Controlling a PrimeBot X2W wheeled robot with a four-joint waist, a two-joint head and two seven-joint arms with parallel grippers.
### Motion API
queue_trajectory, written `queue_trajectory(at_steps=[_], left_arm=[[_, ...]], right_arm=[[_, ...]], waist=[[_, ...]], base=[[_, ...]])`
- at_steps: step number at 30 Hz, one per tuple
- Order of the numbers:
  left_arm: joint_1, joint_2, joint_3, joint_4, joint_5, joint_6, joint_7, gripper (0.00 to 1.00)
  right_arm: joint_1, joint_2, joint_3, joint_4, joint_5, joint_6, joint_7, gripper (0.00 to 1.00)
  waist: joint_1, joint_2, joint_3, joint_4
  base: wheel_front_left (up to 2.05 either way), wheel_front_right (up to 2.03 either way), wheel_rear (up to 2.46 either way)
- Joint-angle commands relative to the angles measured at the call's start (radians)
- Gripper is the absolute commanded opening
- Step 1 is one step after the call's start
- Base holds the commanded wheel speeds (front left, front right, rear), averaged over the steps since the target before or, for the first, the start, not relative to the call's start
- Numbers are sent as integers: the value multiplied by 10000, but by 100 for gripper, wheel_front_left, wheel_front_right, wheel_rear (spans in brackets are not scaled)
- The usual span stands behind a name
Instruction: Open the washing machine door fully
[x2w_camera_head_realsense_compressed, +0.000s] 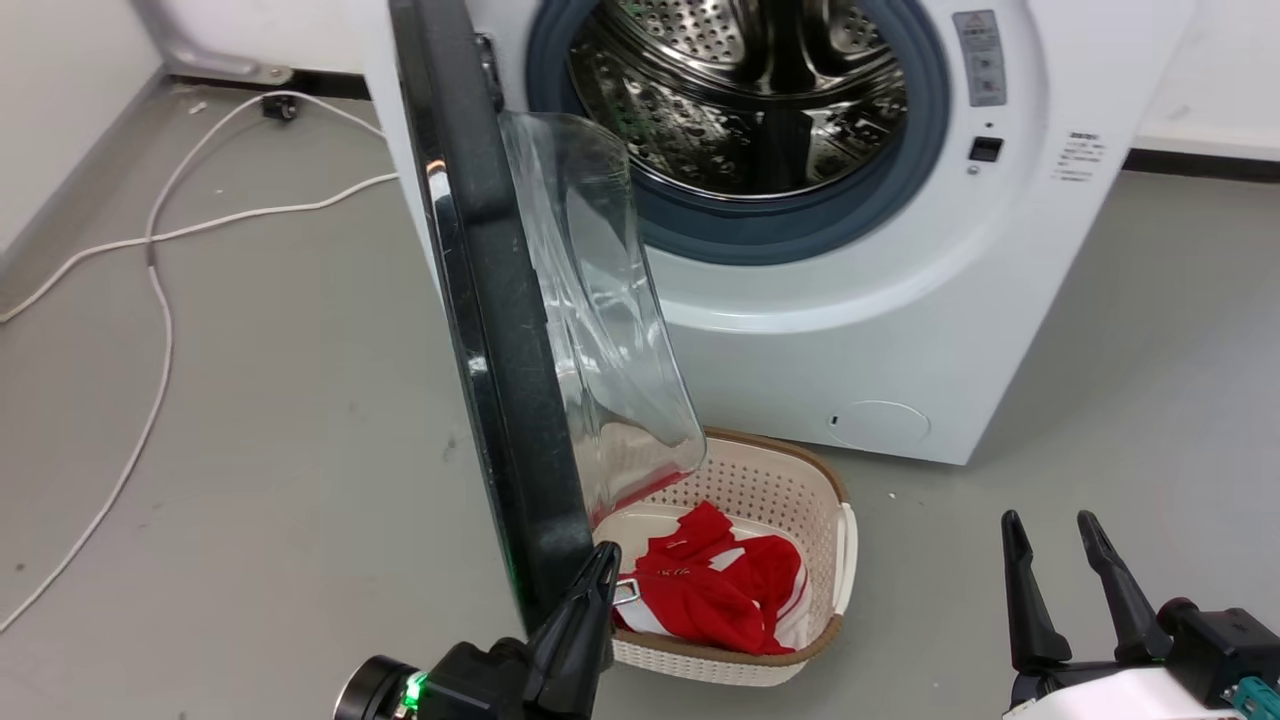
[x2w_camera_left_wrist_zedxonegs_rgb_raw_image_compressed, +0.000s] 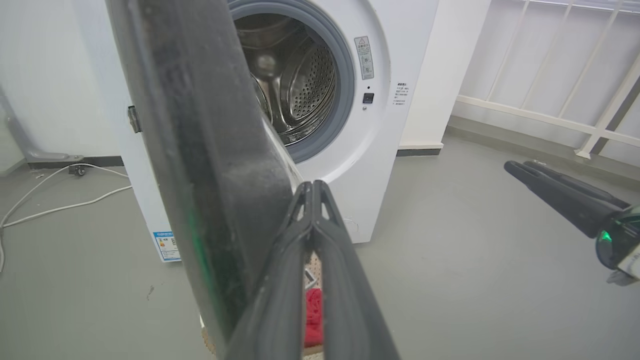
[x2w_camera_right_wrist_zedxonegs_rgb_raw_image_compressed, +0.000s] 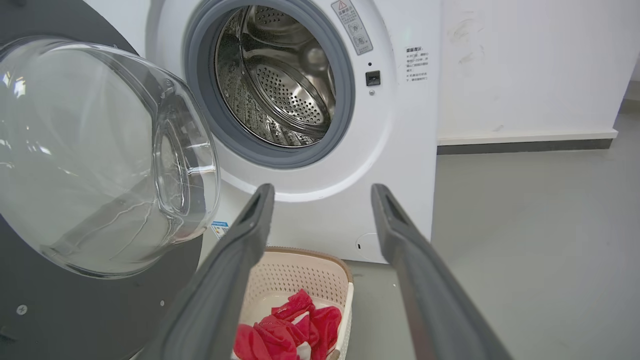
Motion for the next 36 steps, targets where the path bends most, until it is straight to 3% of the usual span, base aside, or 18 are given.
queue_trajectory(at_steps=[1,19,36], left_arm=[[29,110,254,23,-16,174,50,0],[241,243,1126,213,-631,588,-99,0],[-575,846,3669,2064,-2222,650,-1130,0]], right_arm=[[122,26,11,-33,93,-3,5,100],[-22,26,-40,-166,10,-3,43,100],[-313,25,71,-154,24,-3,120,100]], waist=[[0,0,-55,225],[0,0,165,2086],[0,0,567,2293]], base=[[0,0,0],[0,0,0],[0,0,0]])
